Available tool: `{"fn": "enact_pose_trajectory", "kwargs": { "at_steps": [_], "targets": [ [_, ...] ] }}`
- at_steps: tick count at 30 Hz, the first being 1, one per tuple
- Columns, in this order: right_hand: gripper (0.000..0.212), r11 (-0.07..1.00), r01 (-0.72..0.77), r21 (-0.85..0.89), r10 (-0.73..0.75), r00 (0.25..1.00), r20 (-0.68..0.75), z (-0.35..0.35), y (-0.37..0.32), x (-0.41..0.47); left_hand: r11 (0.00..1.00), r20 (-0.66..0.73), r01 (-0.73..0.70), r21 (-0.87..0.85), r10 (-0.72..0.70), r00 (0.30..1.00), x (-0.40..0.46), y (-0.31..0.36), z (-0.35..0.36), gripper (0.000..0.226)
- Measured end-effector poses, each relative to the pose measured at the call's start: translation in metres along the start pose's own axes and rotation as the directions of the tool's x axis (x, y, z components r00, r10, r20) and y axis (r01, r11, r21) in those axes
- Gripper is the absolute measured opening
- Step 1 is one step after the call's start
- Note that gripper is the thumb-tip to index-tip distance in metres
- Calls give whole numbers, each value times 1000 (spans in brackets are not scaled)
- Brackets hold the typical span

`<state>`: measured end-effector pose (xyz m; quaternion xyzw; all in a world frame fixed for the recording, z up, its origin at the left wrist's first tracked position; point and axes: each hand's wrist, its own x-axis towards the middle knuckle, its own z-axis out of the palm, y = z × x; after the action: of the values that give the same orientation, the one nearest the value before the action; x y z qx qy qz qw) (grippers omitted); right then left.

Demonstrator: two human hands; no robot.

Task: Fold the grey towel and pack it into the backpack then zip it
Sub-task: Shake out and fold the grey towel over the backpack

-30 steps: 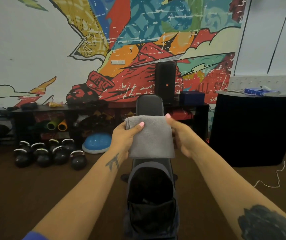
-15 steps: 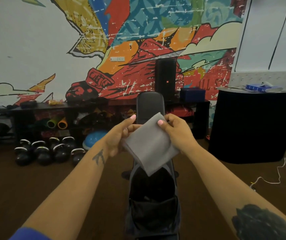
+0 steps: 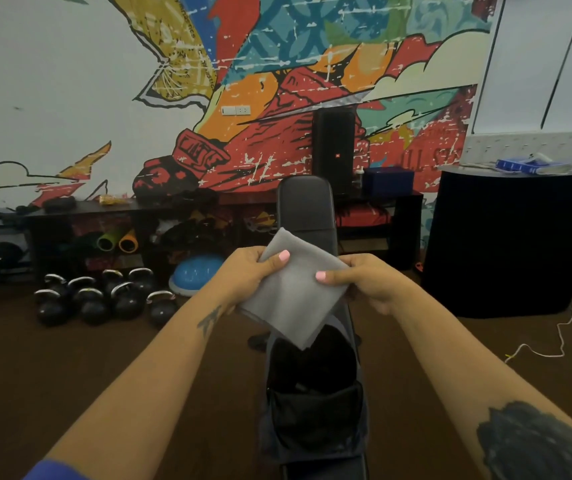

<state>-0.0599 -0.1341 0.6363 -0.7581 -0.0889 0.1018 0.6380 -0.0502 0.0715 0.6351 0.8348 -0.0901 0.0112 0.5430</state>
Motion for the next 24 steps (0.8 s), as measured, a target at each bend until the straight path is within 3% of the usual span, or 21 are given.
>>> {"fn": "enact_pose_trajectory", "kwargs": {
  "at_steps": [3, 6, 9, 14, 17, 19, 20, 22, 24],
  "targets": [
    [16, 916, -14, 401, 70, 989, -127, 17, 7, -4, 996, -152, -48, -80, 35, 988, -4, -9, 11, 25],
    [30, 824, -54, 563, 129, 987, -95, 40, 19, -6, 989, -272, -57, -139, 18, 962, -5, -23, 27, 21],
    [19, 882, -69, 467, 137, 984, -114, 58, 32, -8, 987, -355, -76, -139, 22, 935, -8, -37, 34, 27],
    [6, 947, 23, 321, 93, 935, -341, 64, 42, -2, 996, -405, -87, -23, 70, 912, -10, -51, 35, 31],
    [31, 965, 5, 260, 115, 888, -445, 69, 45, 0, 993, -401, -73, -96, 29, 916, -15, -54, 41, 40],
    [35, 972, 35, 234, 83, 876, -474, 70, 49, 0, 987, -412, -63, -148, -3, 911, -19, -53, 45, 45],
    [37, 971, 85, 223, 33, 878, -478, 71, 51, -2, 983, -419, -56, -175, -22, 908, -21, -53, 47, 45],
    [61, 969, 192, 156, -93, 868, -489, 69, 58, -4, 968, -419, -33, -248, -77, 905, -21, -56, 51, 46],
    [77, 970, 241, -3, -212, 846, -489, 67, 68, -4, 951, -420, -10, -308, -126, 899, -20, -61, 54, 47]
  ]
}}
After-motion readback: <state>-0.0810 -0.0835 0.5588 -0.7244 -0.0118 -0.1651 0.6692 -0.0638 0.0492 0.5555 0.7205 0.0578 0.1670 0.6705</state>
